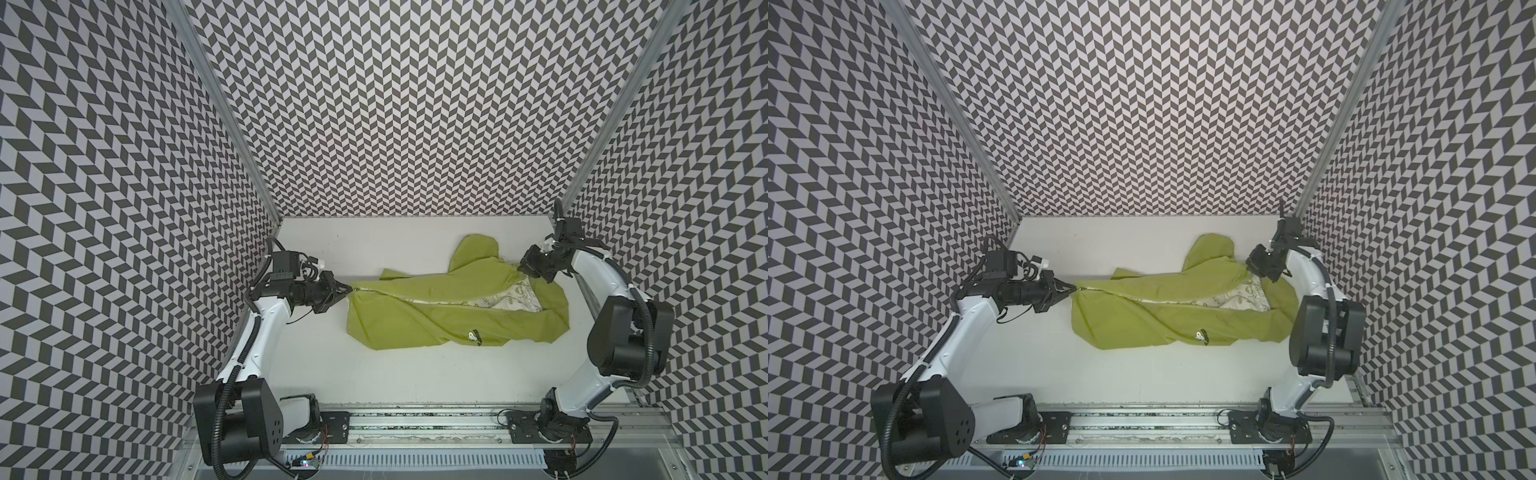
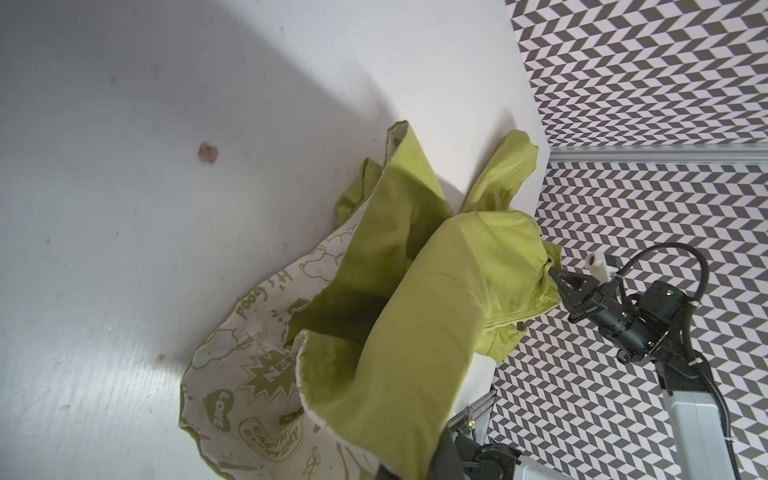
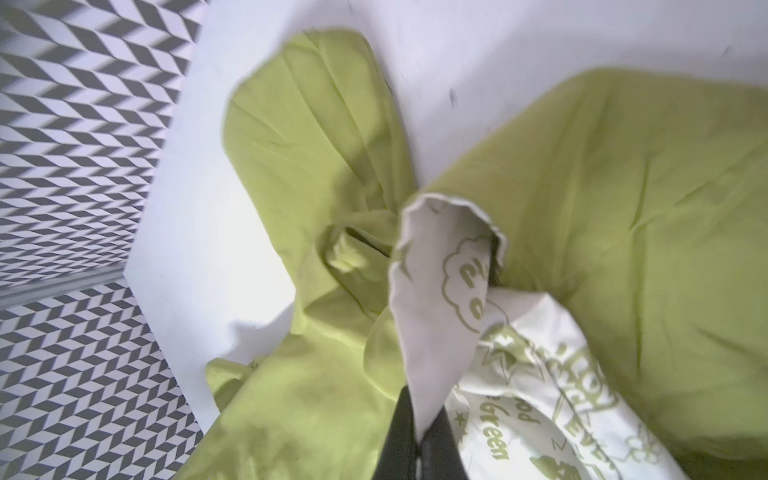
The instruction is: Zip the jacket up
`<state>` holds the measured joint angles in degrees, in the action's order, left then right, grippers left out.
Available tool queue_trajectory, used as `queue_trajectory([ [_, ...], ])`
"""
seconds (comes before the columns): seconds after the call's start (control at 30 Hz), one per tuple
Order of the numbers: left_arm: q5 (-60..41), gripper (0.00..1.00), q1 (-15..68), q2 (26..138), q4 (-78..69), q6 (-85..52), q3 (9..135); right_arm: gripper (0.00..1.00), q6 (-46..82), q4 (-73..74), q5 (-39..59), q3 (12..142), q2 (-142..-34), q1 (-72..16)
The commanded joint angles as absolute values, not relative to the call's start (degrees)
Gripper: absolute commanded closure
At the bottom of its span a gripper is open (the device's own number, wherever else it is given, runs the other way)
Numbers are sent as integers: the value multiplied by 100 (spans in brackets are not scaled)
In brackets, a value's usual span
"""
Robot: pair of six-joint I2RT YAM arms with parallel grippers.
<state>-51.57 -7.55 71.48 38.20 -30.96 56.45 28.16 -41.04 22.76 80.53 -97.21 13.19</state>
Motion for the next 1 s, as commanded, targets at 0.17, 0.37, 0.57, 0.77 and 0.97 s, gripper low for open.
queue_trajectory([
  [0.17, -4940, 100, -738, 7313, 4211, -2531, 6164, 100, 2701, -4200, 2253, 8428, -9711, 1704],
  [0.37, -4508, 100, -738, 7537, 4707, -2010, 6370, 100, 2570, -3954, 2277, 7996, -10254, 1677],
  [0.57, -4491, 100, -729, 7629, 4651, -2030, 6337, 92, 2324, -4126, 2129, 7783, -10571, 1660],
  [0.77, -4536, 100, -729, 7673, 4575, -2082, 6328, 63, 2091, -4834, 1566, 8191, -10460, 1670],
  [0.97, -4670, 100, -705, 7636, 4370, -2258, 6273, 39, 1856, -5394, 1191, 8233, -9835, 1607],
])
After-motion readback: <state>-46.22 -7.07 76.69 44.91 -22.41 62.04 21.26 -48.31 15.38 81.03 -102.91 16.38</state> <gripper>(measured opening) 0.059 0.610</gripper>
